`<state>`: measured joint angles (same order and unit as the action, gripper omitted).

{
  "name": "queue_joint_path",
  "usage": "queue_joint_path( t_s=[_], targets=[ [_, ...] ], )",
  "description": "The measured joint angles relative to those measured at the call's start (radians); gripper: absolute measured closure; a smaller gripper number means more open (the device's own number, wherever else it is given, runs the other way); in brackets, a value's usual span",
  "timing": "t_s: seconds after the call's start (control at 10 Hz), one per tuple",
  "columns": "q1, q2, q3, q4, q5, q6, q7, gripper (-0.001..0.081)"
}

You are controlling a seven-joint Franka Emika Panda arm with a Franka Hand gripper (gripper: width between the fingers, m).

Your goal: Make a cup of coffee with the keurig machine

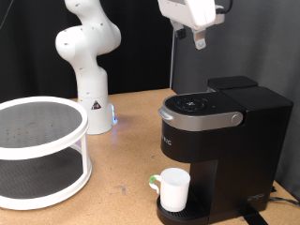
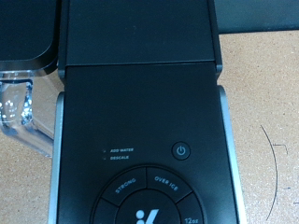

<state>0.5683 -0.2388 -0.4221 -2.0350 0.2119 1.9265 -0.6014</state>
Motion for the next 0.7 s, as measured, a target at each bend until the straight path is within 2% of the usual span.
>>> queue_joint_path(
  t_s=[0.7],
  targets=[
    [-0.001, 0.038, 0.000, 0.016, 0.012, 0.001, -0.006, 0.0001]
  ],
)
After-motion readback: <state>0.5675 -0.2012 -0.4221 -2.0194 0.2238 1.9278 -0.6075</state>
